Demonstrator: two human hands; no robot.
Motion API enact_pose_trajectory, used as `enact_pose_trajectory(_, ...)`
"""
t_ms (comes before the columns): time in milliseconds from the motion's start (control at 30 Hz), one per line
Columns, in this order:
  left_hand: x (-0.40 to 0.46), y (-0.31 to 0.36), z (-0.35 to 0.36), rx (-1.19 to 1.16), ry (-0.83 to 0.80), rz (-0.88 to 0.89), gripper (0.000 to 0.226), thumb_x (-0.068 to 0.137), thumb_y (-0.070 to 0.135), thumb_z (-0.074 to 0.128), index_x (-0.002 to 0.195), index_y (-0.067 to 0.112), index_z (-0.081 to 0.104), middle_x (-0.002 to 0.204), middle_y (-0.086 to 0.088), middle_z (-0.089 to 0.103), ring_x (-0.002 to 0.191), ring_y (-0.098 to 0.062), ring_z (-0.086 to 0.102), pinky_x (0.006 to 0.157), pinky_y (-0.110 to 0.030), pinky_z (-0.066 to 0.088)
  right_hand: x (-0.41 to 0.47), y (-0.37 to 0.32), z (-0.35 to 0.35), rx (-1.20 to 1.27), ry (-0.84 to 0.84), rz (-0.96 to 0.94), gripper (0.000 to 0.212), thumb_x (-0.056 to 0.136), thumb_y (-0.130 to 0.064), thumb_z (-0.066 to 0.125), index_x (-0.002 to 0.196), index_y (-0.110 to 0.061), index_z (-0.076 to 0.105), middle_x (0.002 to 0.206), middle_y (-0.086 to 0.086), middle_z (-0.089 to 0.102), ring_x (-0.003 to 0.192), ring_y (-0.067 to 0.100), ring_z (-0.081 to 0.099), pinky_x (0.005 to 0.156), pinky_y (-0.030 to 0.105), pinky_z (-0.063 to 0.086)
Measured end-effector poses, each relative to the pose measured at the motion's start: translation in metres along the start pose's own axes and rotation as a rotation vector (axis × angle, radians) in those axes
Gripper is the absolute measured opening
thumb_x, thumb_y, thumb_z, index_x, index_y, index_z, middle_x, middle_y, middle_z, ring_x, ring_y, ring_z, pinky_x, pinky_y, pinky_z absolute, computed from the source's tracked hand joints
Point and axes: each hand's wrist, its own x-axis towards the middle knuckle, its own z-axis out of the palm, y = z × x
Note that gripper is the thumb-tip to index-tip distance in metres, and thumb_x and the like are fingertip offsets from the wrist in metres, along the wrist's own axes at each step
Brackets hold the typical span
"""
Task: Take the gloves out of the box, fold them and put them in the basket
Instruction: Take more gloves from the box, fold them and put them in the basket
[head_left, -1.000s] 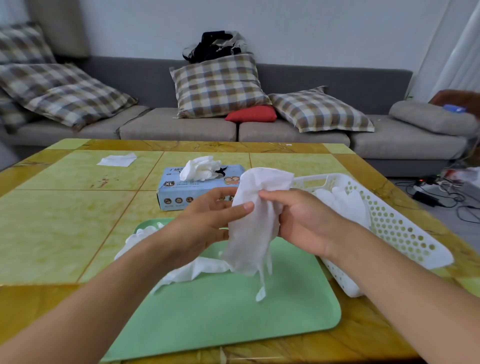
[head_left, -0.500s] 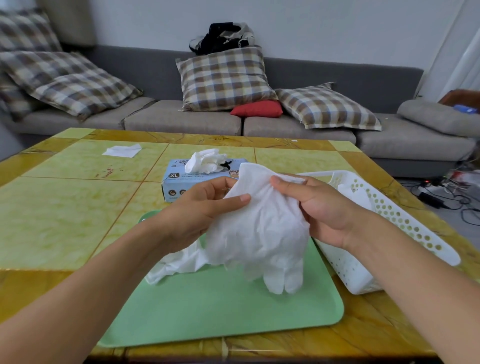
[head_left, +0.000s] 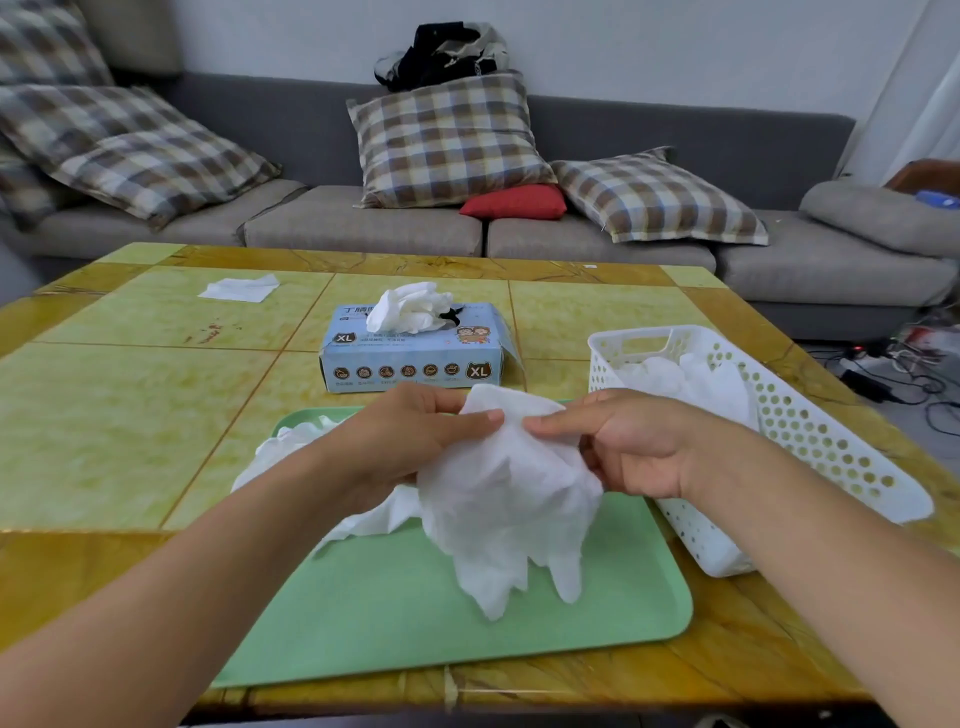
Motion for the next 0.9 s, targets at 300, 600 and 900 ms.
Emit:
enact_pose_trajectory(300,0.004,0.017,-0.006,-0.081,0.317,0.529,0.014,0.096,0.014,0.065,0.099,0.015,0.078,0.096,0.000,0.079,0.087,-0.012,0.072,0.089,-0.032,0.057,-0.002,-0.028,0.014,-0.230,0.391,-0.917,0.010,0.091,-0.012,0.074,0.093,-0.003,0.076,0.088,0.019,0.074,0.078,0.022,0.065,0.074,0.038,0.053)
enact_pose_trajectory(600,-0.008,-0.009,-0.021,0.719,0.168,0.704,0.010,0.085,0.027,0.078,0.094,0.025,0.079,0.093,0.023,0.074,0.085,0.008,0.069,0.084,-0.015,0.053,-0.013,0.020,-0.006,-0.902,0.207,-0.790,0.006,0.086,-0.018,0.081,0.090,-0.014,0.080,0.082,-0.009,0.073,0.078,0.004,0.066,0.080,0.028,0.053)
enact_pose_trajectory(900,-0.006,-0.049,-0.015,0.928,-0.442,0.366,0.022,0.075,0.043,0.086,0.092,0.031,0.077,0.116,0.022,0.061,0.110,0.006,0.053,0.100,-0.015,0.039,-0.016,0.039,0.017,-1.379,-0.300,-0.390,0.020,0.092,-0.017,0.068,0.108,-0.024,0.078,0.103,-0.013,0.074,0.090,0.005,0.066,0.085,0.031,0.055)
